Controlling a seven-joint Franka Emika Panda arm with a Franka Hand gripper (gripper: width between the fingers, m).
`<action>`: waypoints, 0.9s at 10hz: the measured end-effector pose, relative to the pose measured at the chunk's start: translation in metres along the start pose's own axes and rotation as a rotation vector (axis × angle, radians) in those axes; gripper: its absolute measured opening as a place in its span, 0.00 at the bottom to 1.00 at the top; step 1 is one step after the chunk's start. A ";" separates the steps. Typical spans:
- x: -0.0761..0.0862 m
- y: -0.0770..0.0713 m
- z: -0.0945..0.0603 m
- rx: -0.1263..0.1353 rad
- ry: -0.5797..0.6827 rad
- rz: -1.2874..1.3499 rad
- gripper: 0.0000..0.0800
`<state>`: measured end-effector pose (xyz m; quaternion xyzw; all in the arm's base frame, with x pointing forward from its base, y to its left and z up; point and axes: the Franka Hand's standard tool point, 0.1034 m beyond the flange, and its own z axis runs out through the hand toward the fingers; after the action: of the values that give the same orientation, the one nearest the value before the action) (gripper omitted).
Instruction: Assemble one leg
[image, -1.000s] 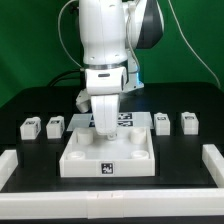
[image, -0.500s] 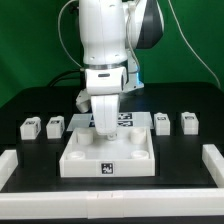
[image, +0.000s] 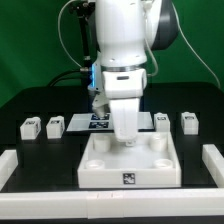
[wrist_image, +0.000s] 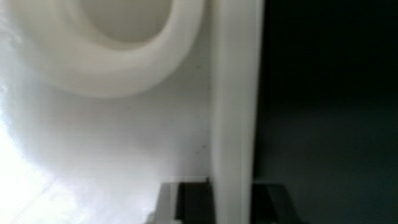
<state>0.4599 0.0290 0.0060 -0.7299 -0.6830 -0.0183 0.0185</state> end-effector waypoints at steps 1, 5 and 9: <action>0.005 0.004 0.000 -0.005 0.005 -0.007 0.06; 0.002 0.005 0.001 -0.002 0.004 -0.003 0.06; 0.039 0.039 0.002 -0.004 0.018 -0.006 0.06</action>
Offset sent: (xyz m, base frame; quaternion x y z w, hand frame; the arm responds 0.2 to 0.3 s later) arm 0.0000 0.0000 0.0000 0.0000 0.0000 0.0000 1.0000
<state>0.5017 0.0657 0.0057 -0.7276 -0.6851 -0.0265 0.0231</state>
